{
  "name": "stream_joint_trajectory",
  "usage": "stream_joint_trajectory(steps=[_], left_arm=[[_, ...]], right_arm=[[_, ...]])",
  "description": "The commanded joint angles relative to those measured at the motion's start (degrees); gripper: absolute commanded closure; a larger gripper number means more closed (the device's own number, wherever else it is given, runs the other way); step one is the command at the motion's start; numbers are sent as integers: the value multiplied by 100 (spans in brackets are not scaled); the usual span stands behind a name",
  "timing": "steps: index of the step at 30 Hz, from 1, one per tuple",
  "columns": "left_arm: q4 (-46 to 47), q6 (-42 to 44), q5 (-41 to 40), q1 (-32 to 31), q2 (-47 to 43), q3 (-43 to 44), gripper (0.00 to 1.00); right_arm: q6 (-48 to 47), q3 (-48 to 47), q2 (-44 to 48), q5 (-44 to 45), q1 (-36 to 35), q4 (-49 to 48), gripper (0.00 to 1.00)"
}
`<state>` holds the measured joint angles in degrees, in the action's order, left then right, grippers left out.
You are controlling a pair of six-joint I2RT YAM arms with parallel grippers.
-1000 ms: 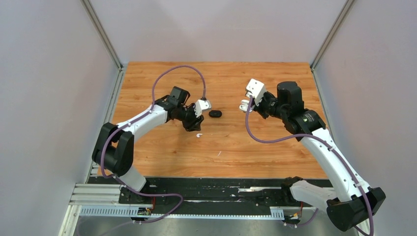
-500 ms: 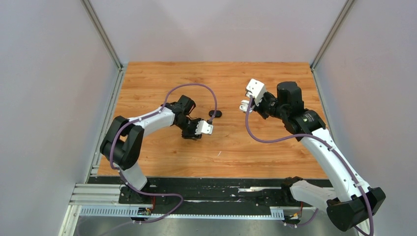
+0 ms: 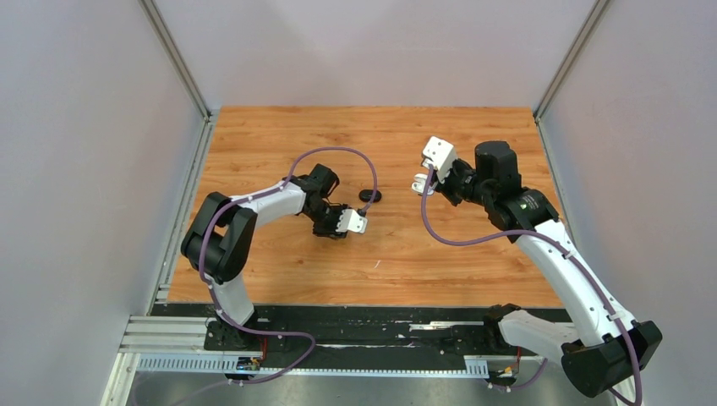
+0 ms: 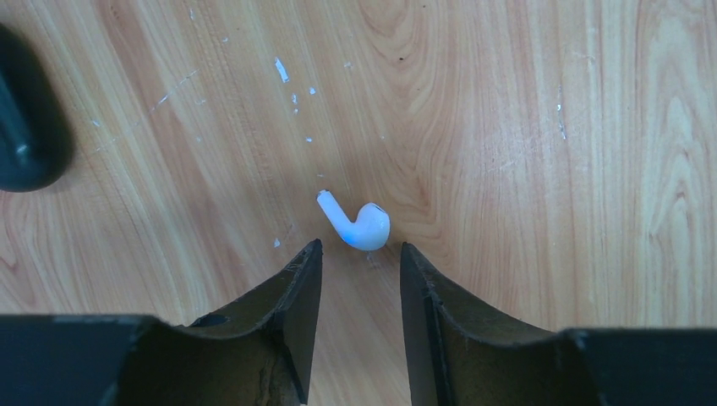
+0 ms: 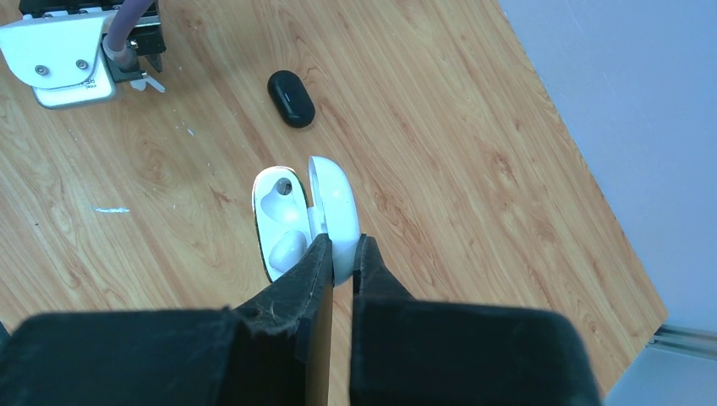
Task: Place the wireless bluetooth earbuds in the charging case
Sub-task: Pick up the earbud from the center of the board.
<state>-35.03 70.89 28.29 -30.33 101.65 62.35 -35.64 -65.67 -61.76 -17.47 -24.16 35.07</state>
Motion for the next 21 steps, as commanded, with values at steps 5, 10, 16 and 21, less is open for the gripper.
stream_joint_trajectory(steps=[5, 10, 16, 21], left_arm=[[-22, -195, 32, -141, -64, 261, 50], [128, -698, -235, -289, -65, 249, 50], [138, -940, -521, -337, 70, 292, 52], [197, -989, -575, -338, 113, 244, 55]], right_arm=[[101, -62, -13, -9, 34, -184, 100], [83, 13, -4, -23, 34, -246, 100], [66, 28, -7, -54, 34, -293, 100], [82, 43, 10, -63, 30, -300, 100]])
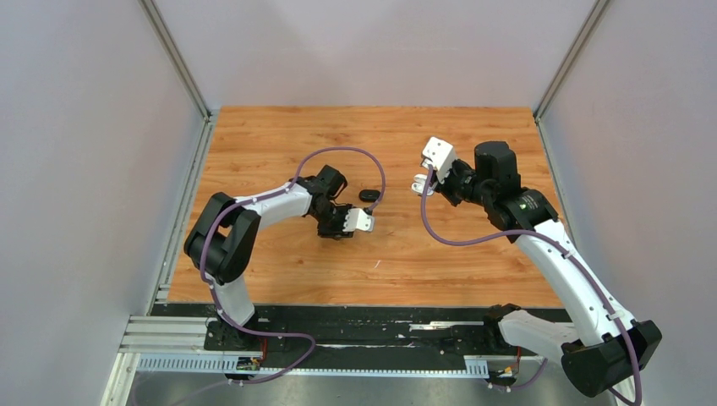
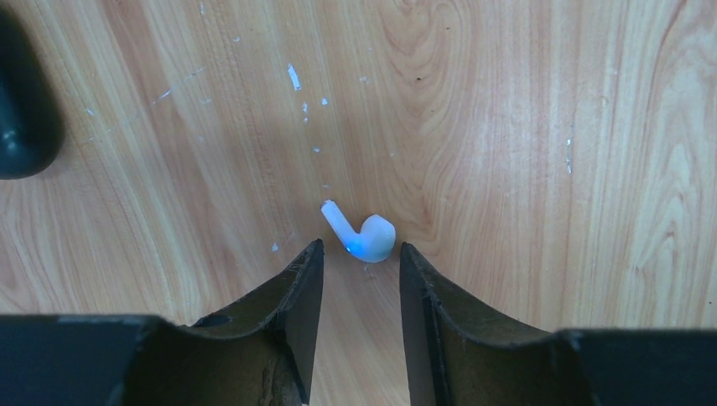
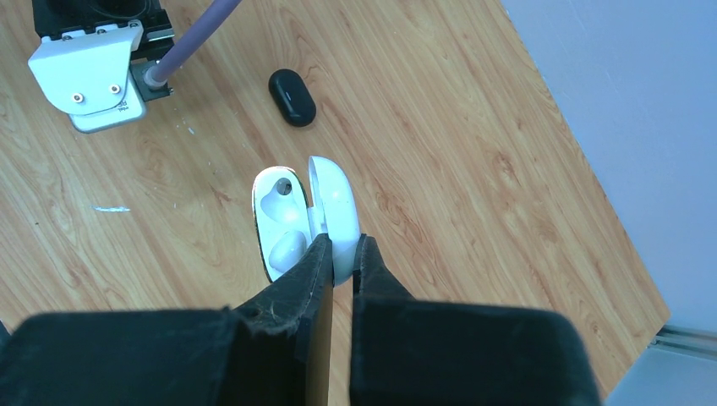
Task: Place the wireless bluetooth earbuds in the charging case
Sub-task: Pick up the earbud from the center of the board.
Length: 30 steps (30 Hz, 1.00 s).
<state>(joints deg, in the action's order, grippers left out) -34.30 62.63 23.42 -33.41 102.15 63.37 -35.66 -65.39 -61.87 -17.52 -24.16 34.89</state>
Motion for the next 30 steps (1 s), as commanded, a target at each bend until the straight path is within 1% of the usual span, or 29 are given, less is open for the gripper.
stream_joint_trajectory(steps=[1, 4, 6, 12, 14, 16, 19, 22, 23, 25, 27, 30], left_arm=[[172, -207, -93, -40, 74, 132, 56], [253, -344, -108, -43, 145, 162, 57], [245, -477, -83, -57, 199, 236, 54], [-37, -505, 6, -89, 280, 360, 51], [-130, -648, 64, -93, 288, 405, 50], [-122, -1019, 22, -102, 299, 446, 50], [-57, -1401, -207, -112, 408, 520, 51], [-74, -1433, -391, -112, 451, 531, 61], [-57, -1401, -422, -108, 421, 491, 61], [116, -1307, -579, -101, 344, 377, 59], [350, -1262, -908, -78, 292, 303, 55], [517, -1400, -1365, 56, 305, 405, 52]], right_arm=[[97, 17, 24, -65, 34, -284, 100], [126, 17, 25, -71, 34, -285, 100], [129, 21, 30, -53, 34, -283, 100], [121, 43, 60, -66, 34, -290, 100], [119, 52, 72, -65, 34, -289, 100], [112, 73, 84, -61, 30, -290, 100], [118, 103, 121, -71, 34, -298, 100], [129, 114, 125, -76, 34, -299, 100], [129, 114, 129, -76, 33, -295, 100], [127, 90, 120, -76, 34, -299, 100], [129, 71, 113, -76, 30, -293, 100], [126, 70, 130, -59, 34, -290, 100]])
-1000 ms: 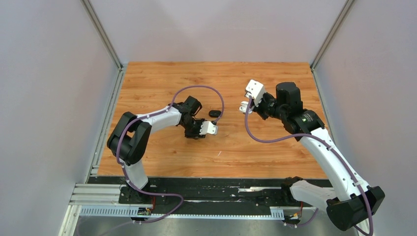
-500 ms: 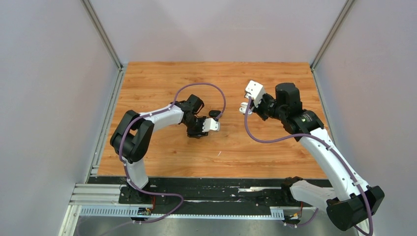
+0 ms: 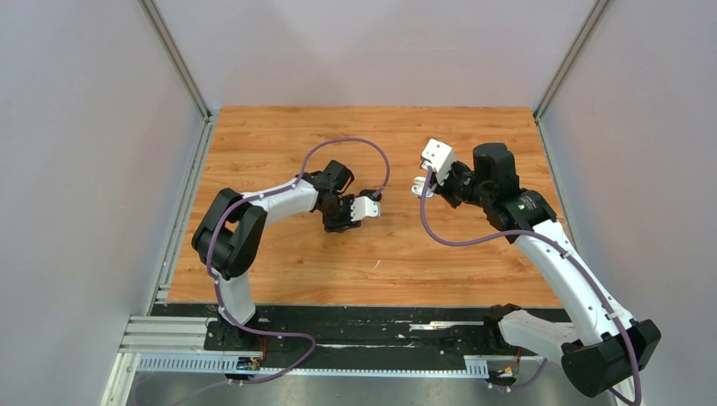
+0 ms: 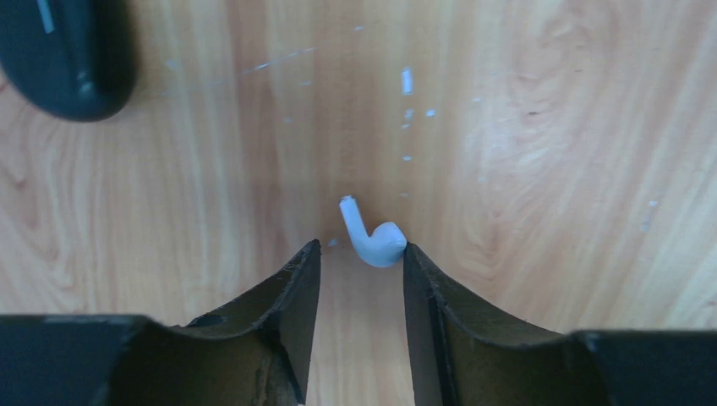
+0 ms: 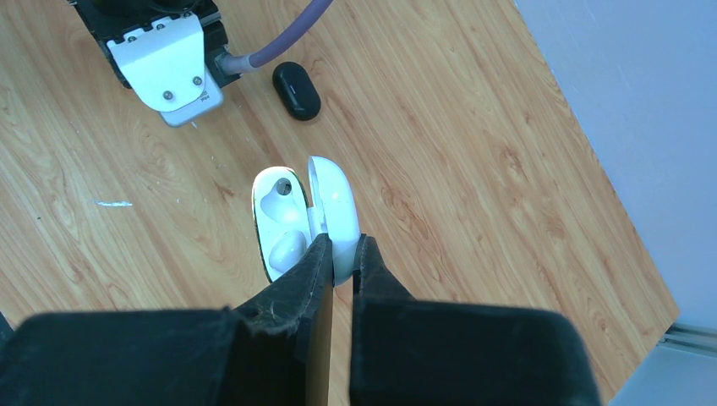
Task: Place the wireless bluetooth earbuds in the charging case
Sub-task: Pick up the earbud from the center of the board.
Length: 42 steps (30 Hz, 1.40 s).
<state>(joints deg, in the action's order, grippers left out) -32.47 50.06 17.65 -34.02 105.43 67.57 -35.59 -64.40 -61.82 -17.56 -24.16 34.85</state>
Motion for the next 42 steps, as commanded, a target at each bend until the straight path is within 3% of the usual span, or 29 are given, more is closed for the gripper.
stream_joint_trajectory(steps=[1, 4, 9, 13, 36, 42], left_arm=[[358, -232, -930, 212, -5, 29, 51], [245, -814, -966, 378, -39, 237, 50], [8, -2326, -252, 414, -445, 196, 48], [132, -2794, 92, 393, -579, 26, 48], [134, -2780, 327, 385, 354, 439, 50], [1, -2739, 414, 379, 473, 555, 57]], right_arm=[[118, -21, 128, -47, 34, -281, 100], [125, -11, 160, -46, 34, -281, 100], [121, -11, 166, -37, 34, -285, 100], [144, 30, 170, -84, 33, -302, 100], [152, 147, 193, -72, 34, -335, 100], [138, 147, 172, -59, 34, -369, 100]])
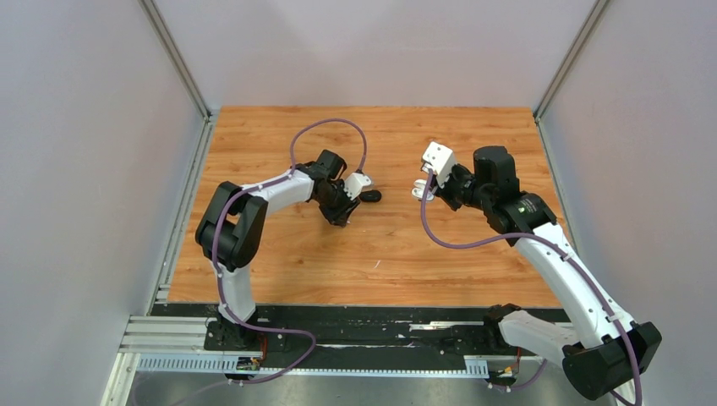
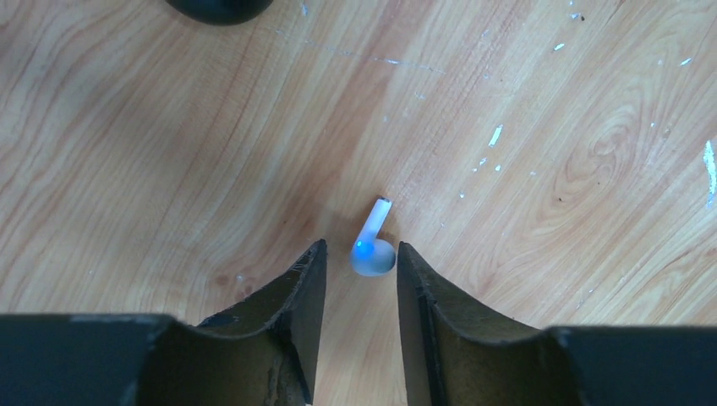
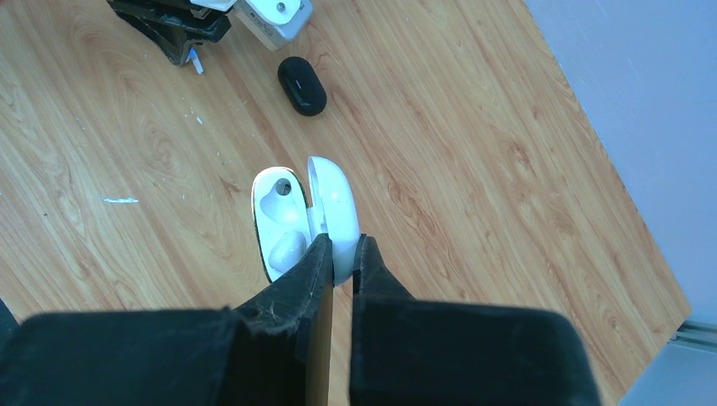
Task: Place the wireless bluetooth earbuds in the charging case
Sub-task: Pick up the earbud from the center of the board.
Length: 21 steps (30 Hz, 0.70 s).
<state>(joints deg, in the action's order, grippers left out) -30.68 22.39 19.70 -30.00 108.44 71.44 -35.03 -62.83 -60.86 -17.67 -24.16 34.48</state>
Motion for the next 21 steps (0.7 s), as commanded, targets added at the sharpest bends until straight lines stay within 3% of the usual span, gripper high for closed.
stream_joint_trajectory(steps=[1, 4, 9, 14, 16, 21], left_arm=[[-190, 33, 226, -23, 180, 169, 59], [-273, 26, 326, -19, 205, 155, 64], [-412, 116, 333, -23, 233, 196, 84], [-874, 356, 325, 12, 53, 369, 95], [-1368, 421, 419, 49, -24, 601, 100], [-3406, 131, 986, 215, -26, 1913, 100]], right_arm=[[77, -10, 82, -37, 34, -334, 100], [58, -2, 77, -9, 34, -333, 100], [57, 15, 66, -17, 34, -339, 100], [1, 57, 55, -10, 34, -324, 100], [-80, 64, 51, -140, 34, -252, 100], [-746, 167, -134, -261, -119, -186, 100]])
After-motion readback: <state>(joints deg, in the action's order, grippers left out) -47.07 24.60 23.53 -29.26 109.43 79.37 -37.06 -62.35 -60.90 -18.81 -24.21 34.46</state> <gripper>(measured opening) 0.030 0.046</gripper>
